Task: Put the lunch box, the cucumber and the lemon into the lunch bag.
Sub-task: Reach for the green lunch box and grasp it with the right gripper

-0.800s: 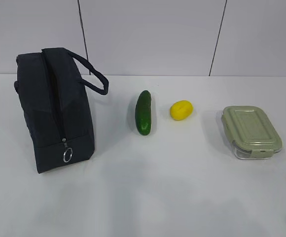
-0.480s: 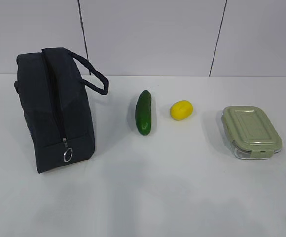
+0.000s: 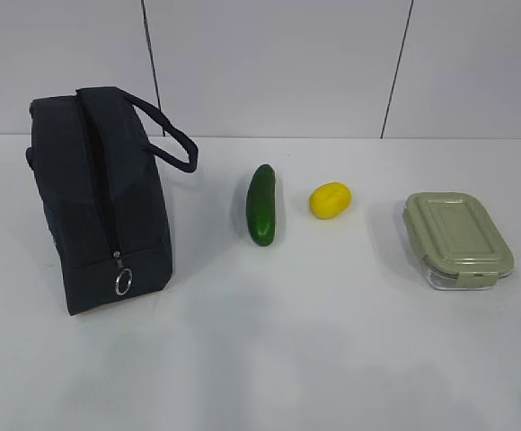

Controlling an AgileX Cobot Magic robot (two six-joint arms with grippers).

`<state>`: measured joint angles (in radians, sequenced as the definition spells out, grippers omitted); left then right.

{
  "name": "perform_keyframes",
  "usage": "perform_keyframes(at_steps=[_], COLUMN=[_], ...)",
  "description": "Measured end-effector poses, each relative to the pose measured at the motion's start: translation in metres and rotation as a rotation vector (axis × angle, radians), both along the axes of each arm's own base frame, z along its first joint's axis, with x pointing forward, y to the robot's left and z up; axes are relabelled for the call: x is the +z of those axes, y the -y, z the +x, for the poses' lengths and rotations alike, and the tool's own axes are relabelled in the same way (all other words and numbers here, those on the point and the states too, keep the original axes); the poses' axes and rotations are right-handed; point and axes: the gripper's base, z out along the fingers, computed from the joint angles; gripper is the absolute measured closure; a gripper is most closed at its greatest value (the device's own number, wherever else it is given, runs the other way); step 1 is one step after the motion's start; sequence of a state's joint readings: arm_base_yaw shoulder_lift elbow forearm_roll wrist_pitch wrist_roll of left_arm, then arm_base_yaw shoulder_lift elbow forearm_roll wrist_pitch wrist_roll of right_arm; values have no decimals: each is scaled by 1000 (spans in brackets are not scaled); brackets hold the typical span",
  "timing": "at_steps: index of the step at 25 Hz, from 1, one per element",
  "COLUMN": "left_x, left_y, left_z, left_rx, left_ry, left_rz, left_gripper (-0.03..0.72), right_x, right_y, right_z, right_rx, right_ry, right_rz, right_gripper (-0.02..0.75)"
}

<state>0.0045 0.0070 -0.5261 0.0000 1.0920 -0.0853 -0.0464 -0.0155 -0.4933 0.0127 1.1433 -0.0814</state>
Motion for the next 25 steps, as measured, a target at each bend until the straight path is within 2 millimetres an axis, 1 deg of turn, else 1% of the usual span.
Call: perform_keyframes(at_steps=[22,25], left_x=[0,0], left_y=[0,0], left_z=[0,0], left_rx=[0,0], left_ry=[0,0], left_rz=[0,0], left_gripper=[448,448], right_x=[0,3], right_y=[0,-2], right_z=[0,0], right_rx=[0,8], right_ry=[0,15], right_rz=[0,25], right_gripper=[303,303])
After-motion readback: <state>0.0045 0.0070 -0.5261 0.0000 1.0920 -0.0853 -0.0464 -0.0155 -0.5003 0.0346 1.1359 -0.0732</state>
